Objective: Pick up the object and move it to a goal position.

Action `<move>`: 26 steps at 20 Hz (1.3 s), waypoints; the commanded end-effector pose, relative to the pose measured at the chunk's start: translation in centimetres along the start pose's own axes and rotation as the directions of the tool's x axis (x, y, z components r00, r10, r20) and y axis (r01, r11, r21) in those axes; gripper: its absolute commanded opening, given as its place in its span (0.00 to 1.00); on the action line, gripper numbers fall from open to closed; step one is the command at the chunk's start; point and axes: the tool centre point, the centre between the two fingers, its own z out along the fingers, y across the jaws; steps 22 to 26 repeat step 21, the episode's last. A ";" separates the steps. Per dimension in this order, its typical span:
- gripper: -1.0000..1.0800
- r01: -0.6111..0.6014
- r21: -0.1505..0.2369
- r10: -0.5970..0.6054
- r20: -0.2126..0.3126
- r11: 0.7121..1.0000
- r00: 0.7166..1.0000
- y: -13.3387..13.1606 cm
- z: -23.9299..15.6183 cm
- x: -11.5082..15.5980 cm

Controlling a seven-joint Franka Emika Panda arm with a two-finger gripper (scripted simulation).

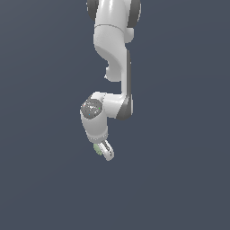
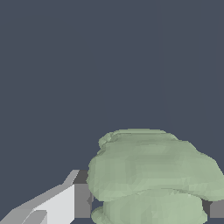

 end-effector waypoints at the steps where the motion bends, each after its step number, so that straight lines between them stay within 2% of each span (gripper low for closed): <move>1: 0.00 0.000 0.000 0.000 0.000 1.000 1.000 -0.9 -0.1 1.0; 12: 0.00 0.000 0.000 0.000 0.000 1.000 1.000 -3.4 -0.3 3.8; 26: 0.00 0.000 0.000 0.000 0.000 1.000 1.000 -4.0 -0.3 4.4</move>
